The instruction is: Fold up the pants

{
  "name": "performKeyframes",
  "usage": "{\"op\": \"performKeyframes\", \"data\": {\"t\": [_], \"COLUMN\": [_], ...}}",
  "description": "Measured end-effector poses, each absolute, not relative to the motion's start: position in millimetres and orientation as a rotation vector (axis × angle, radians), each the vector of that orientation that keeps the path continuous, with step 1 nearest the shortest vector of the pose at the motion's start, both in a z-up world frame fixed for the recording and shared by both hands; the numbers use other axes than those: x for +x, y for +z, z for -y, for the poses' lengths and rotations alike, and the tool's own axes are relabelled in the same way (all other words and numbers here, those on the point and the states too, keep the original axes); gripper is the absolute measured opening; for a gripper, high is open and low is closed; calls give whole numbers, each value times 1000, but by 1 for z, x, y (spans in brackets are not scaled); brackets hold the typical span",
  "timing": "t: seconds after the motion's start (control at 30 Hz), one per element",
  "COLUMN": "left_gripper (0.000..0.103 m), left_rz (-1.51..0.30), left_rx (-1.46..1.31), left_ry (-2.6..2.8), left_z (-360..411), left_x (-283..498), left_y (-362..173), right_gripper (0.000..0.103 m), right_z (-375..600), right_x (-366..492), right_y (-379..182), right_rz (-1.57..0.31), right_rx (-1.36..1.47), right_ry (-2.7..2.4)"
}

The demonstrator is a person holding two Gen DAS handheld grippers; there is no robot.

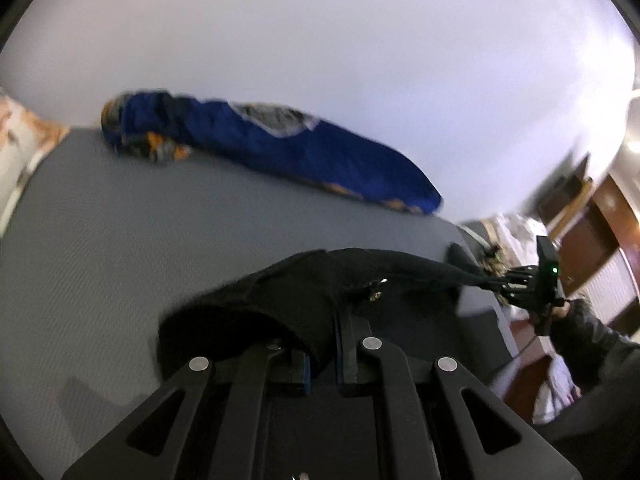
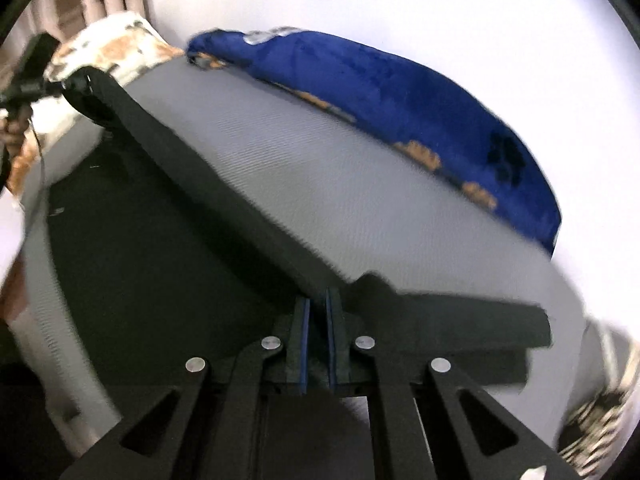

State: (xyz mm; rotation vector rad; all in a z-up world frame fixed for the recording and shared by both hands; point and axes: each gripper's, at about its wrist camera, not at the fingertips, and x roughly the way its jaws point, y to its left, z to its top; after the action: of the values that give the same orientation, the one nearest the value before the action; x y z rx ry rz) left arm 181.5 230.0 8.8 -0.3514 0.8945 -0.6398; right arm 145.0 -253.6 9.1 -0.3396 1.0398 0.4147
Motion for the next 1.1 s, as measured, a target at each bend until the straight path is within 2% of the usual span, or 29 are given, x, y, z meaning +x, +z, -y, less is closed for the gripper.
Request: {"op": "performKeyframes", "data": {"t": [0.13,0.37,0.6,0.63,0.7,0.73,0.83,0.93,1.1], "left_gripper": [13,21,24,29,81,86,85,81,63], "left_rz": [-978,-1198,-1221,-1229,-1256,-1245,-1212,-1139,-1177], "left_rx": [-284,-133,-122,-129,-85,-64,-203,-500,-801], "left_ry": [-646,-553,-516,-513,-439,-406,-330,-266,-211], "left_z": [-233,-220,-214,-216,-219,-226,-254,-282,-279], "left_x": [137,104,90,88,80,75,64,48,31], "left_y": [-13,-75,-60,-59,-57,-55,-44,-29,-45], "right_gripper": [5,5,5,5,5,5,5,5,5], "right_z": [249,238,234,234,232,232,232,233,234], "right_x": [90,63,63,63,64,64,64,64,64], "right_y": [-17,-78,-85,-84,-83,-83,-83,-83,-83], "right_rz": [-1068,-1174,-1170,-1168,-1165,-1165,-1164,-1162,-1156], "right_rx": [-238,-199,-236,-238,-251,-251,-245,-243,-238], "right_ry": [404,389,367,368,366,365,374,377,384]}}
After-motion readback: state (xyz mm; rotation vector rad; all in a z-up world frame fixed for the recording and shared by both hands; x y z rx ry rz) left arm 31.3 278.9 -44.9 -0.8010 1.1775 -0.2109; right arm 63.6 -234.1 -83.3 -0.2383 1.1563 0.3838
